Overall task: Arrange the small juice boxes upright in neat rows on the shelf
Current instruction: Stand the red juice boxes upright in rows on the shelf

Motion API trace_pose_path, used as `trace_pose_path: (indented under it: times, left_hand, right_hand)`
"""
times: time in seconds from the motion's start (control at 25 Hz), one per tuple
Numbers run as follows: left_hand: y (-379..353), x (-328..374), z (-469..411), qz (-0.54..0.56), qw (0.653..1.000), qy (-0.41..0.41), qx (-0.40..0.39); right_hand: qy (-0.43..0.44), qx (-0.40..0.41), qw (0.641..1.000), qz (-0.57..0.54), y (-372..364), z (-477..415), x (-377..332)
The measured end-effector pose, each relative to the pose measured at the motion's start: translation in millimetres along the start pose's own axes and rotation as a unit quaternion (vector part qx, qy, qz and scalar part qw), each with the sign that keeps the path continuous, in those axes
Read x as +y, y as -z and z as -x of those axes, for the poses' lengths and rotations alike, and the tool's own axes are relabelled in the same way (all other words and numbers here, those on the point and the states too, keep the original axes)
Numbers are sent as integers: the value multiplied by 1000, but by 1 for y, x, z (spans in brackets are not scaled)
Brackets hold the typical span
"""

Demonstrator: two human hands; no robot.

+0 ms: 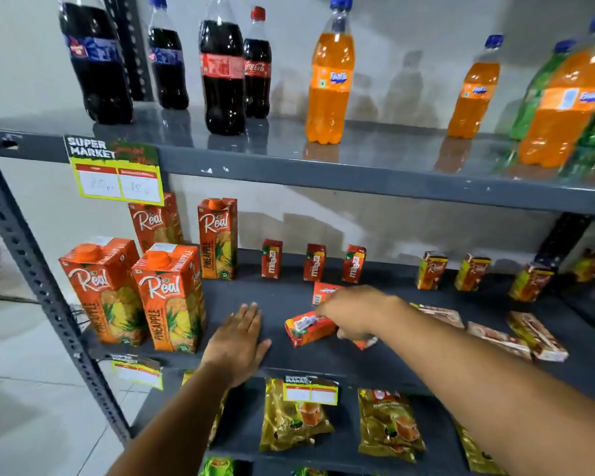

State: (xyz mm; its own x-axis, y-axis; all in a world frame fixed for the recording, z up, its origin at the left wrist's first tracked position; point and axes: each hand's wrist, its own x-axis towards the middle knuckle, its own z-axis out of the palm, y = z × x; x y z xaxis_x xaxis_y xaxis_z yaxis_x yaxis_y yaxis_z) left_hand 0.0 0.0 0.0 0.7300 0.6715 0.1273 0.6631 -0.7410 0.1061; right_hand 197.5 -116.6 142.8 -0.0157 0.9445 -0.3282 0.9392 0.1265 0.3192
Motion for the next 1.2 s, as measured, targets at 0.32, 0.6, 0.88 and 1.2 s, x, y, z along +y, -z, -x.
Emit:
trace_pose_path:
  times: [0.32, 0.6, 0.88, 1.2]
  left_hand:
    - [-31, -29, 0, 46, 998, 1, -30]
    - [-40, -34, -4, 13, 1000, -2, 27]
    - [-42, -33, -5, 1, 999, -3, 36]
    - [-40, -32, -5, 15, 999, -4, 50]
  right_hand:
    - [-10, -23, 999, -27, -26, -94, -21]
    - [-300, 379, 719, -499, -44, -125, -53]
    - [-397, 411, 581, -580, -57, -139, -84]
    - [-353, 266, 768, -463, -22, -121, -41]
